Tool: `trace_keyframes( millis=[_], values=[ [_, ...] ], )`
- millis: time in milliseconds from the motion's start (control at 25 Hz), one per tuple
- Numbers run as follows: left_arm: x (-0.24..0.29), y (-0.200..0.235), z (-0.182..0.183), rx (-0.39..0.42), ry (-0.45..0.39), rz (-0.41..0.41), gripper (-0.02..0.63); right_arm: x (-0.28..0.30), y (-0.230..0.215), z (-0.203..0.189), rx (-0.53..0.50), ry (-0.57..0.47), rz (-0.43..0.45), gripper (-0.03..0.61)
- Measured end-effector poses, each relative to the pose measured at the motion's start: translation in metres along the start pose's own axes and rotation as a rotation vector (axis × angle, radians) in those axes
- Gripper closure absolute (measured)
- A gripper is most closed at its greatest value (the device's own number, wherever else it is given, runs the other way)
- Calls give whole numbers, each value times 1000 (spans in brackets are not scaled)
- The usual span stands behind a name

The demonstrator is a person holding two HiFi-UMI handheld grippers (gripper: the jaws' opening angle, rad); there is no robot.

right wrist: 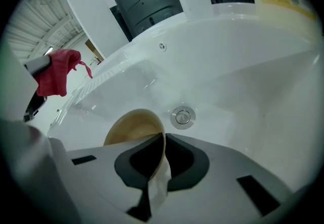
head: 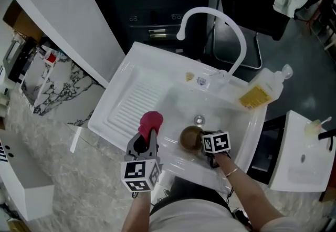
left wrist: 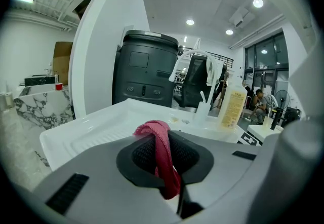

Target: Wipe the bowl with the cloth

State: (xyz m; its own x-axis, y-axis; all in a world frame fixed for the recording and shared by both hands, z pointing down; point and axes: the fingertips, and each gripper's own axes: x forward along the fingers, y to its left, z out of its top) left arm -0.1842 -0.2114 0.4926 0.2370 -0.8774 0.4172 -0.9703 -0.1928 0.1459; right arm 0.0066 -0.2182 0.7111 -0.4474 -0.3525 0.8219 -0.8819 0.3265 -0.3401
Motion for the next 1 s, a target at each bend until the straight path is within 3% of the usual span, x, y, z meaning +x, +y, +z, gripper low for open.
trace_keyframes(
  millis=[520,1000],
  values=[
    [-21,-43,24,31,-61,-92,569,-114,29,60,-102,-312,-93,561],
    [-52,-90,43,83,-129,-172,571,-224,48,80,-177,-542,-221,563]
  ],
)
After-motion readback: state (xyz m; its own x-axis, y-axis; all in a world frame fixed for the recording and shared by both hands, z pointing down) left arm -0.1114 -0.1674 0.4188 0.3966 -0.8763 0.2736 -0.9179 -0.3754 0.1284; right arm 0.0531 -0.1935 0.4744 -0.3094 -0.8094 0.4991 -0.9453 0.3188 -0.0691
